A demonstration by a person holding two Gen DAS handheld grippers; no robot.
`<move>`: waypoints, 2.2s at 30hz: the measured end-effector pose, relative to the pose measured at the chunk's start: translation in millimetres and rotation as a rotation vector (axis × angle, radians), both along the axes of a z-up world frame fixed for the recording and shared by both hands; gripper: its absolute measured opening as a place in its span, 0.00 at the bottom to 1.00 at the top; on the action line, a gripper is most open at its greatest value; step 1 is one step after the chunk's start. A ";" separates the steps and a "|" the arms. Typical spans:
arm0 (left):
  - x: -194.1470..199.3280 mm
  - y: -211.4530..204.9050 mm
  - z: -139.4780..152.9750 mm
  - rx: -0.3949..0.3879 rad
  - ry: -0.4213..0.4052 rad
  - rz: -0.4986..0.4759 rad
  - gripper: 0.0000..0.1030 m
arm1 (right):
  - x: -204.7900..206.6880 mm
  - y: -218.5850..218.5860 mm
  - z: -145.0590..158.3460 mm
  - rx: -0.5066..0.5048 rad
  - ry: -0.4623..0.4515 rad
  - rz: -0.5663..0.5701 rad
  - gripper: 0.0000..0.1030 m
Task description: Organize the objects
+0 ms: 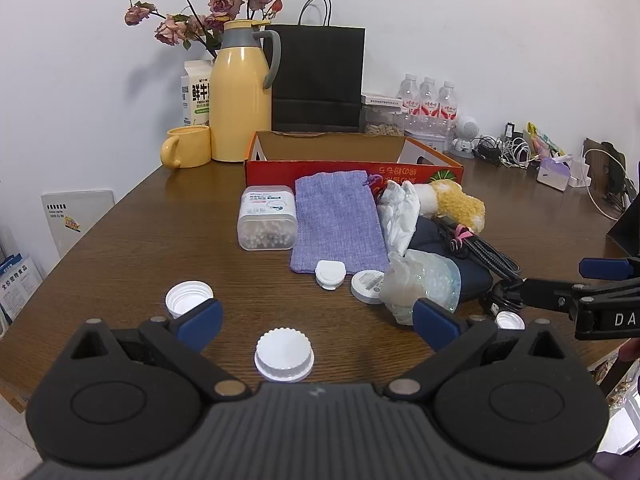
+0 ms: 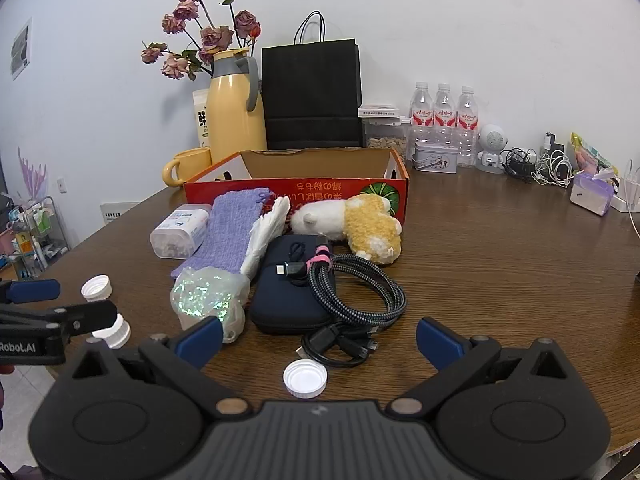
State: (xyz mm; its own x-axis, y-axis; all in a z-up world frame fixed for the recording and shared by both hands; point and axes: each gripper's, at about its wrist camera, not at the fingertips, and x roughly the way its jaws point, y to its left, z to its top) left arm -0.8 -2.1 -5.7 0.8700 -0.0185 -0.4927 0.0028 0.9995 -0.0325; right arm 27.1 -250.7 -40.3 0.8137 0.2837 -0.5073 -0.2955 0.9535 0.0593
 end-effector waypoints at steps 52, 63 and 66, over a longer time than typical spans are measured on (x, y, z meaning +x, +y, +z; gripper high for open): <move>0.4 1.0 1.0 -0.001 0.003 0.000 1.00 | 0.8 0.4 -2.0 0.001 0.001 -0.003 1.00; 0.1 2.2 -0.8 -0.008 0.011 -0.001 1.00 | 1.4 0.8 -4.7 0.003 0.005 -0.001 1.00; 1.1 3.0 -2.2 -0.011 0.017 0.000 1.00 | 2.7 1.1 -8.0 -0.002 0.012 -0.001 1.00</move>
